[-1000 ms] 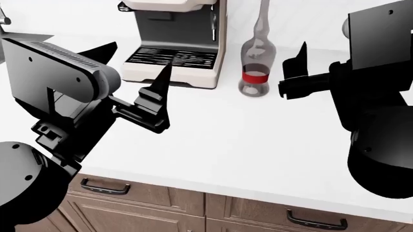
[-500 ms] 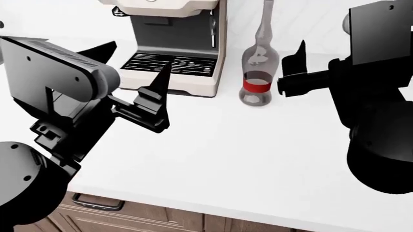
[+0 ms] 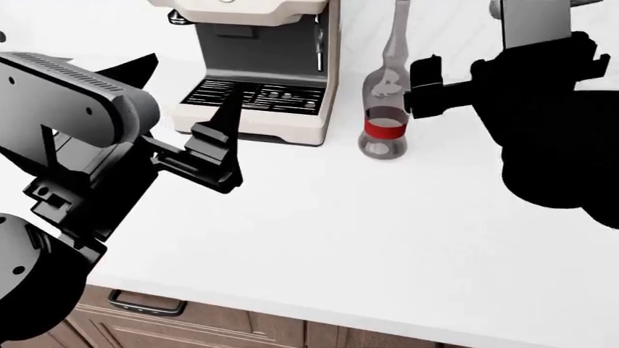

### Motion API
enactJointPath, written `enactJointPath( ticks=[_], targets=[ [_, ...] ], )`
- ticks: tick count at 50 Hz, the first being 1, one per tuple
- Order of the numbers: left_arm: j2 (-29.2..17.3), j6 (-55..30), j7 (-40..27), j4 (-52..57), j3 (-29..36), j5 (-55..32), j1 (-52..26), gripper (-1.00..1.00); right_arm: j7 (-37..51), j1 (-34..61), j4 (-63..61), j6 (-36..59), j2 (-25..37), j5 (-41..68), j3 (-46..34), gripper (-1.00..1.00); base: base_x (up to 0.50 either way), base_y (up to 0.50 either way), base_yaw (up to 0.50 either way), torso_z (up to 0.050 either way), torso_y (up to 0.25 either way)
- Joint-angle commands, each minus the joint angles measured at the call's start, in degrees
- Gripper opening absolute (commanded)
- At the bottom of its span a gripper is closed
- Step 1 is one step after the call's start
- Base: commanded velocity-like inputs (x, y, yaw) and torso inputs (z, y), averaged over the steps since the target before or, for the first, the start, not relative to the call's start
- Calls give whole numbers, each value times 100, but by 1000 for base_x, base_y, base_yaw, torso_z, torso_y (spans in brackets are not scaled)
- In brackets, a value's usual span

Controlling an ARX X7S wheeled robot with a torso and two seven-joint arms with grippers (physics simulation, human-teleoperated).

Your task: Move the drinks to the dining counter.

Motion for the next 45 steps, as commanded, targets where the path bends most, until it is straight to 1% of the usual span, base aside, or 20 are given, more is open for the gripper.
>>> enactJointPath(
  ticks=[1, 4, 6, 15, 32, 45],
  targets=[
    [-60, 17, -3, -23, -30, -22, 13, 100, -980, 177, 685, -369, -305, -358, -103, 100, 0, 0, 0, 0, 0],
    [-86, 24, -6, -19, -48, -32, 31, 100, -1181, 270, 793, -372, -386, -483, -213, 100, 0, 0, 0, 0, 0],
    [-97, 34, -8, -11, -60, -38, 49, 100, -1464, 356, 899, -443, -436, -665, -323, 100, 0, 0, 0, 0, 0],
    [-108, 75, 24, -31, -39, 27, 120, 100, -1820, 483, 1318, -500, -694, -739, -429, 100, 0, 0, 0, 0, 0],
    [-144, 66, 19, -33, 4, 27, 125, 100, -2105, 447, 1663, -578, -895, -831, -573, 100, 0, 0, 0, 0, 0],
    [-235, 34, -80, 38, -56, -110, 102, 100, -2476, 644, 2374, -694, -1101, -1169, -774, 100, 0, 0, 0, 0, 0]
  ],
)
